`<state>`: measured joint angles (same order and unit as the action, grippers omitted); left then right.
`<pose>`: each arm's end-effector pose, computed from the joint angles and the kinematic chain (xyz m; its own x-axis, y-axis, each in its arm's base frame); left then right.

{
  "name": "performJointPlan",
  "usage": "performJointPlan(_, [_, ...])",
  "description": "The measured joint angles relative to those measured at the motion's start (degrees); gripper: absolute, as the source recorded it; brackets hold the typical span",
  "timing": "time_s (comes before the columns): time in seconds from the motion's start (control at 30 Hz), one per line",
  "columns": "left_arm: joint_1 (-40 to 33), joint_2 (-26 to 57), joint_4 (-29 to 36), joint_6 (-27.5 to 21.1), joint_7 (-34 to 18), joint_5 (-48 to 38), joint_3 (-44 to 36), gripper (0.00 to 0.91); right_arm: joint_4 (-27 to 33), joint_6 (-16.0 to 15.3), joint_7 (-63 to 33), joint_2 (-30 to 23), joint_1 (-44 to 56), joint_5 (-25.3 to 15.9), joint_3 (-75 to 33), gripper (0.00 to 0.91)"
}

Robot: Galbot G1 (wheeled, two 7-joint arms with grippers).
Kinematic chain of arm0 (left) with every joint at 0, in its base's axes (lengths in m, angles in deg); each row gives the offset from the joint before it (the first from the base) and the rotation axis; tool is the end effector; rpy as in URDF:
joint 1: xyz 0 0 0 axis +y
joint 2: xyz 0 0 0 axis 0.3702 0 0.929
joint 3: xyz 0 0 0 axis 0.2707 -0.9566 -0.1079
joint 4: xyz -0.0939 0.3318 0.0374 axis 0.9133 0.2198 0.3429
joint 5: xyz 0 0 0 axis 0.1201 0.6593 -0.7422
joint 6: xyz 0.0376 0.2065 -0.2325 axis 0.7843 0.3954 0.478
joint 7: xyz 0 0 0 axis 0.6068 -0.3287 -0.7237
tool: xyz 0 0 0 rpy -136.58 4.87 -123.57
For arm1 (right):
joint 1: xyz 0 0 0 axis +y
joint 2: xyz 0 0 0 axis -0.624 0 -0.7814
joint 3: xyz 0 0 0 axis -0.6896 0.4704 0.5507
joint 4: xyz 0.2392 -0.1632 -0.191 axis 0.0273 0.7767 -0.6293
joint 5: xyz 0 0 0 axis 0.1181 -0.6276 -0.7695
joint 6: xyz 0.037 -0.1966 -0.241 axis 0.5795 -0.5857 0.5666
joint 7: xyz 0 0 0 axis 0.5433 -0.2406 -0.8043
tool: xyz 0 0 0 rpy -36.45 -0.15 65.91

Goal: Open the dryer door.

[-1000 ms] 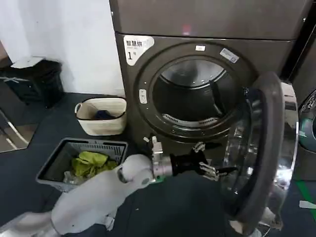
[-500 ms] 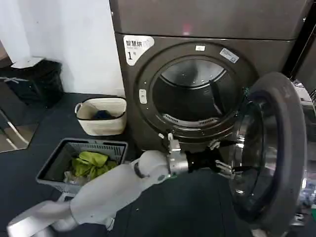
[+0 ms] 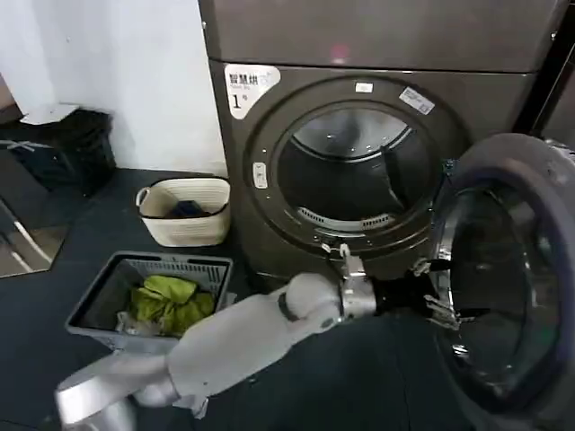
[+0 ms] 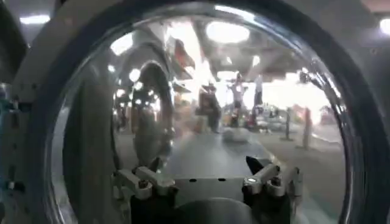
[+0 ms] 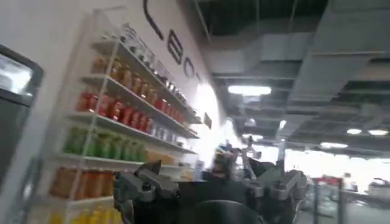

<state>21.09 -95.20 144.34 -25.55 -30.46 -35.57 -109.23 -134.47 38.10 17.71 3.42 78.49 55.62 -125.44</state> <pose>0.3887 -0.2083 -0.2020 -0.0642 0.9957 -0.0663 0.9977 0.0624 -0.0277 -0.0795 -0.4221 -0.0711 -0.1555 0.9286 -0.3369 0.9811 0.1055 -0.1622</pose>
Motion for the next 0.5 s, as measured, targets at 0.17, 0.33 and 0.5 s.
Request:
performJointPlan(0.17, [-1.03,-2.81,-3.14,0.79,-1.95,1.40,-1.23,0.907,0.12,-1.11,-0.31,-0.02,0.30,-0.32,-1.24,0.907])
performJointPlan(0.33, [-1.99,-5.71,-6.08,1.54,-2.84,1.94,-2.38,0.907,-0.09,-2.48,-0.72,0.02,0.22,-0.37,-2.62,0.907])
performJointPlan(0.5, [-3.14,-8.17,-8.77,1.81,-2.91,1.87,-3.22,0.907,-0.28,-3.92,-1.31,0.04,0.34,-0.99,-3.79,0.907])
